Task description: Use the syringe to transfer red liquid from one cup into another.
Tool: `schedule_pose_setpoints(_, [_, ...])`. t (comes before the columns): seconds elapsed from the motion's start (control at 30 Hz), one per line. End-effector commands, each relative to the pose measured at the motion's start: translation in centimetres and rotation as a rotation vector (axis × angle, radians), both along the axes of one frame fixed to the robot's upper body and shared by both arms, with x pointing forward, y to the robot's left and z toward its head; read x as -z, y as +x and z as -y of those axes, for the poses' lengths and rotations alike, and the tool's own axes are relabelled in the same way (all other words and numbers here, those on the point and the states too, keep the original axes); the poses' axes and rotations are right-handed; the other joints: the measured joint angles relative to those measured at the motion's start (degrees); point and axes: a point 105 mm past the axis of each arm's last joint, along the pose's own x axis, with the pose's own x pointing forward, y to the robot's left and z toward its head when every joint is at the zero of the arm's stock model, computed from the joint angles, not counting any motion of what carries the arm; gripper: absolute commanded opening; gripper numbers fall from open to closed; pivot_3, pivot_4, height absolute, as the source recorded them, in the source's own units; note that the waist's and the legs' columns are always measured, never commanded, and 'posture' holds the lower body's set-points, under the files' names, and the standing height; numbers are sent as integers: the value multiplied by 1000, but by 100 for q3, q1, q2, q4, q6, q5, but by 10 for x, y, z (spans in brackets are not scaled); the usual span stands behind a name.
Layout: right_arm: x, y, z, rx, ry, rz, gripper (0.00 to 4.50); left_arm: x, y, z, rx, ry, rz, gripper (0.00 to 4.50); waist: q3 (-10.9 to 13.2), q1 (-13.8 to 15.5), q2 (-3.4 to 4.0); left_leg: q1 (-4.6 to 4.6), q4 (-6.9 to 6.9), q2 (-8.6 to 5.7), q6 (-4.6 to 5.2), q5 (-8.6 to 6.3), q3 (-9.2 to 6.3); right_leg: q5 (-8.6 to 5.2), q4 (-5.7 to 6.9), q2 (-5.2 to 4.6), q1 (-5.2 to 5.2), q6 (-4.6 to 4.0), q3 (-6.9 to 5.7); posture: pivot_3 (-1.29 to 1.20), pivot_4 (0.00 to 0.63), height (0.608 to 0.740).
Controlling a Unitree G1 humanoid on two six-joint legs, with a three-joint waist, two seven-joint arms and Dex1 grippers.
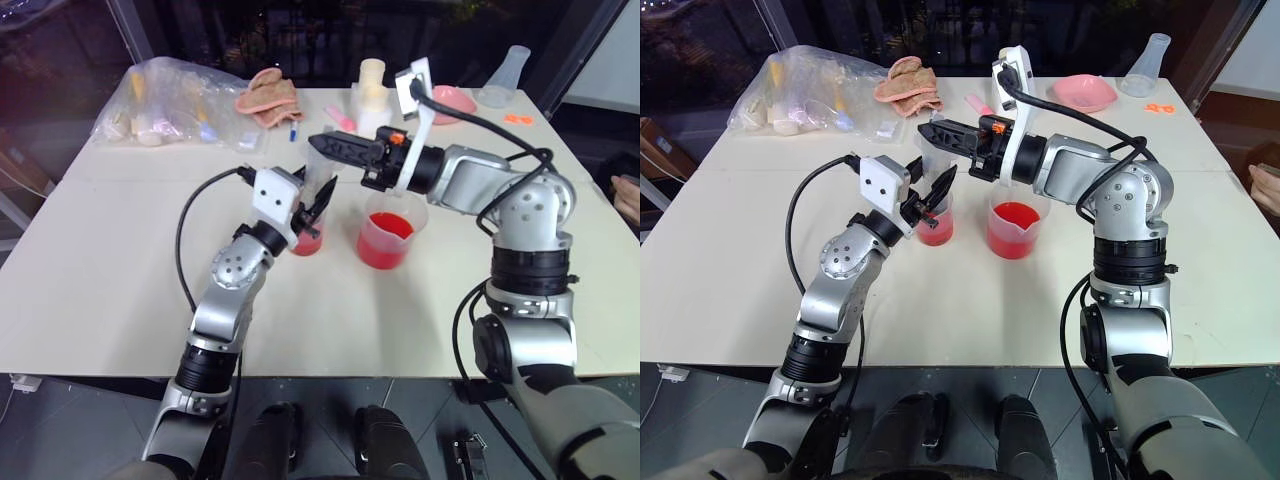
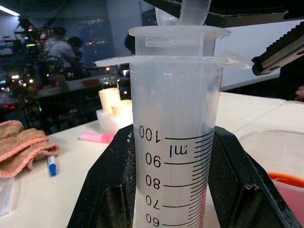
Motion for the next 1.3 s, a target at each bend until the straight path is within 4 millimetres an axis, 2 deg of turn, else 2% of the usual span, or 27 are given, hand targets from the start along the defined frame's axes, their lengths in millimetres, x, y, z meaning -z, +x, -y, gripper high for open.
schedule_pose_setpoints(0.03, [27,-16,-21,-131,-74,-89,40,-56,-16,2,16,-72,197,1512,0,0,0,0,0,0,0,0,0,0,0,0,0,0,0,0,150,740])
schedule_pose_setpoints(0.27, [17,-17,-17,-134,-52,-72,40,-53,-16,-2,8,-68,181,1512,0,-1,0,0,-1,0,0,0,0,0,0,0,0,0,0,0,150,740])
schedule_pose_setpoints(0.37, [12,-19,-14,-144,-38,-66,1118,-52,-14,-5,1,-82,165,1512,0,-8,0,0,0,0,0,0,0,0,0,0,0,0,0,0,150,740])
schedule_pose_setpoints(0.5, [5,-14,-4,-89,-38,-39,3154,-55,-11,-9,-10,-88,159,1512,1,-3,1,0,-1,1,0,0,0,0,1,1,-2,0,0,0,150,740])
schedule_pose_setpoints(0.53, [2,-14,1,-77,-35,-30,3528,-56,-11,-9,-11,-88,159,1512,1,0,1,0,-1,0,0,0,0,0,0,0,-2,0,0,0,150,740])
schedule_pose_setpoints(0.77, [-16,-23,38,-7,-37,23,3528,-61,-10,-12,-9,-91,166,1512,2,20,2,-2,-1,-3,0,-1,-3,0,-6,-3,1,0,-2,0,150,740])
schedule_pose_setpoints(0.83, [-17,-24,41,0,-38,24,3528,-62,-10,-12,-9,-92,166,1512,2,9,2,-5,-1,-4,0,-1,-2,0,-6,-4,0,0,-1,0,150,740])
schedule_pose_setpoints(0.93, [-19,-26,66,78,-27,32,3528,-73,-6,-15,18,-198,87,1512,1,10,2,-5,-3,0,0,0,-2,0,-5,-1,-2,0,0,0,150,740])
schedule_pose_setpoints(1.0, [-16,-27,76,118,-21,29,3528,-81,-2,-17,36,-254,21,1512,2,16,1,-5,-2,0,0,0,-5,0,-5,-1,0,0,-3,0,150,740])
schedule_pose_setpoints(1.07, [-10,-27,80,146,-10,18,3528,-98,9,-26,15,-338,-62,1512,3,15,0,-6,-1,0,1,0,-5,0,-5,-1,1,0,-3,0,150,740])
schedule_pose_setpoints(1.17, [-3,-29,79,164,10,6,3528,-120,36,-49,-117,-386,-216,1512,5,-4,-5,-9,5,1,2,0,-6,2,0,3,-1,3,-6,0,150,740])
schedule_pose_setpoints(1.23, [-1,-29,78,171,19,2,3528,-123,46,-57,-173,-388,-304,1512,3,-50,0,-10,4,1,2,1,-4,4,1,8,-3,8,-7,0,150,740])
schedule_pose_setpoints(1.3, [1,-29,76,174,31,-4,3528,-121,63,-73,-340,-332,-432,1512,3,-55,0,-8,2,0,2,1,-3,3,5,18,-3,9,-10,0,150,740])
